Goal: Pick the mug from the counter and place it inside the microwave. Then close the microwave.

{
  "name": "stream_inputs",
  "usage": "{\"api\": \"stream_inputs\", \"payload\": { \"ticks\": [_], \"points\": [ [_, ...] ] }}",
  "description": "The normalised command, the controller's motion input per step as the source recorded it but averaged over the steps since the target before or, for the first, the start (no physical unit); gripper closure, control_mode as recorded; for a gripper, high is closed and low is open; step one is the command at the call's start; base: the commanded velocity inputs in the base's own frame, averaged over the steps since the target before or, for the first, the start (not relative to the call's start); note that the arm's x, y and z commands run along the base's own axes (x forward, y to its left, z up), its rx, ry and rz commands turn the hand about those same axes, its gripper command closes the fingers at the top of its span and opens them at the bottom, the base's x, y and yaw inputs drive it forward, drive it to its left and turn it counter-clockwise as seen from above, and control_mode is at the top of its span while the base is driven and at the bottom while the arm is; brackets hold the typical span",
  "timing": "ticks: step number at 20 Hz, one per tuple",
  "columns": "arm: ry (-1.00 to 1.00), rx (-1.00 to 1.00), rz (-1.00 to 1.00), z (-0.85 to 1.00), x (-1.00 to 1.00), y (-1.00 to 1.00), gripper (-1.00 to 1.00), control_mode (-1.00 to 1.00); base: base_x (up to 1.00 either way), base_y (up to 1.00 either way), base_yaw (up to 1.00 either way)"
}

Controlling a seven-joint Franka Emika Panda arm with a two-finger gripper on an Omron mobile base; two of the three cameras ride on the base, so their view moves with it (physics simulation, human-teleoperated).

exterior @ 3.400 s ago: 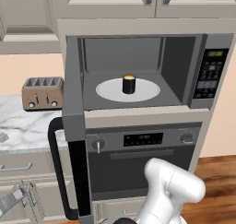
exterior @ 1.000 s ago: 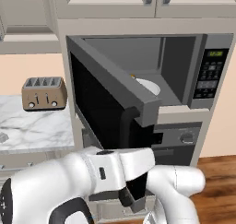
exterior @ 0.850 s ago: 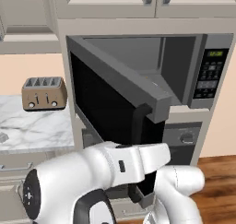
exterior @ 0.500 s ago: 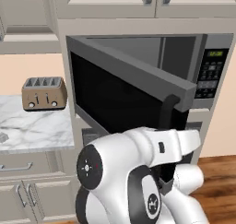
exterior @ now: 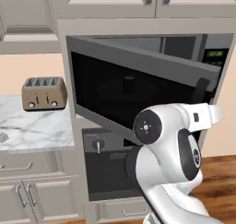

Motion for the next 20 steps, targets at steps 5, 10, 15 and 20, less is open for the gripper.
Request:
{"api": "stream_inputs", "payload": {
  "ticks": [5,10,15,20],
  "points": [
    [0.00,0.05,0.02,-0.01,0.75,-0.79,-1.00,-1.00,0.00,0.00,0.00],
    [0.00,0.04,0.02,0.00,0.68,-0.69,-1.00,-1.00,0.00,0.00,0.00],
    [0.00,0.03,0.01,0.00,0.69,-0.65,-1.00,-1.00,0.00,0.00,0.00],
    [0.00,0.03,0.00,0.00,0.65,-0.53,-1.00,-1.00,0.00,0.00,0.00]
  ]
}}
